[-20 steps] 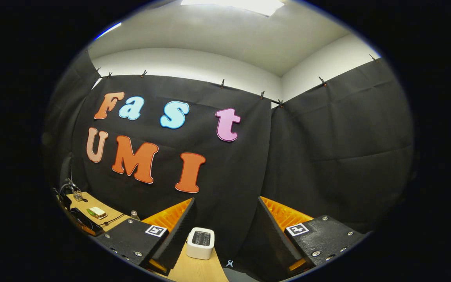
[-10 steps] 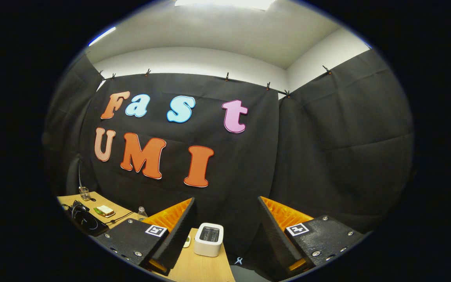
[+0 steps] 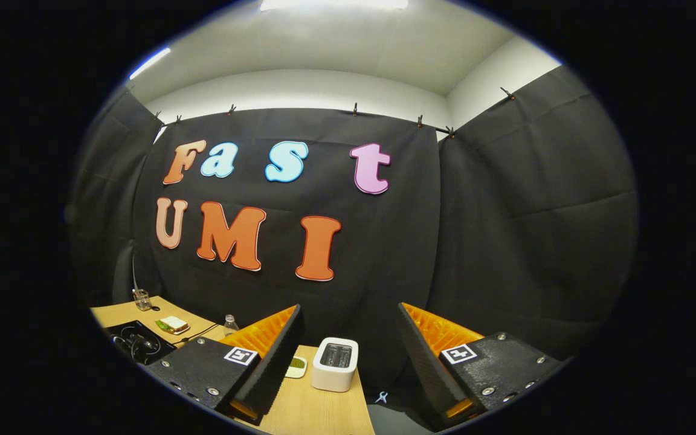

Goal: First push the handle of the pot to place it horizontally, then grasp the pot with both hands and set it on the induction cooktop.

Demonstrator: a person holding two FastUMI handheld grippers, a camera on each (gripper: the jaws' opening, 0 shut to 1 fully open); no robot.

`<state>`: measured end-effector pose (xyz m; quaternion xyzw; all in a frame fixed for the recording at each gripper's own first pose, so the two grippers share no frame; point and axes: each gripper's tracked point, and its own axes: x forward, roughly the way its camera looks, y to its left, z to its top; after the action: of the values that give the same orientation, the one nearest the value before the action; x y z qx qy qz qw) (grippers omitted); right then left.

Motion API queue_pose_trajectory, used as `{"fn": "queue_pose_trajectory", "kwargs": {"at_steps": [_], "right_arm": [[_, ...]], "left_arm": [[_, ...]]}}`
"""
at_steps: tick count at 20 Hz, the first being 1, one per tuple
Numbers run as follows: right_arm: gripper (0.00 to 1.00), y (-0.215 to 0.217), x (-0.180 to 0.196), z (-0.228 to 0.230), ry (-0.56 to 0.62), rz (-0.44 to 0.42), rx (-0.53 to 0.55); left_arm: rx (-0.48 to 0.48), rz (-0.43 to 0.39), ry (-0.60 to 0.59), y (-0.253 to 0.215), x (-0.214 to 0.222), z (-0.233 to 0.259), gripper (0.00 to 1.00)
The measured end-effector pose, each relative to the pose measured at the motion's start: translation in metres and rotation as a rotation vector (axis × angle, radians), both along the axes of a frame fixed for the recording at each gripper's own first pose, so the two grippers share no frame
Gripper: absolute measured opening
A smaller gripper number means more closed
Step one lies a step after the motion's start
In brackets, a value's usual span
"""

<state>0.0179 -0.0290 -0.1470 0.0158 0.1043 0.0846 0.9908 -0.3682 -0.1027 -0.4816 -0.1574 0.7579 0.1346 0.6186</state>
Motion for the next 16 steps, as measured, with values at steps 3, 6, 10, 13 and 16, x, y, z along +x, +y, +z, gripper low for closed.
{"fn": "queue_pose_trajectory", "kwargs": {"at_steps": [3, 6, 10, 13, 16], "right_arm": [[0.95, 0.006, 0.001, -0.003, 0.013, 0.014, 0.013], [0.95, 0.011, 0.002, -0.01, 0.039, 0.015, 0.014], [0.95, 0.026, 0.003, -0.01, 0.055, 0.0, 0.012], [0.95, 0.037, 0.006, -0.008, 0.049, -0.005, 0.003], [0.95, 0.053, 0.008, -0.009, 0.066, -0.005, 0.014]], "left_arm": [[0.035, 0.004, 0.044, 0.006, -0.007, -0.013, 0.08], [0.05, -0.002, 0.068, 0.012, -0.01, -0.018, 0.08], [0.067, -0.034, 0.098, 0.027, -0.011, -0.019, 0.08], [0.092, -0.058, 0.101, 0.048, -0.005, -0.021, 0.08], [0.12, -0.094, 0.098, 0.063, 0.007, -0.024, 0.08]]}}
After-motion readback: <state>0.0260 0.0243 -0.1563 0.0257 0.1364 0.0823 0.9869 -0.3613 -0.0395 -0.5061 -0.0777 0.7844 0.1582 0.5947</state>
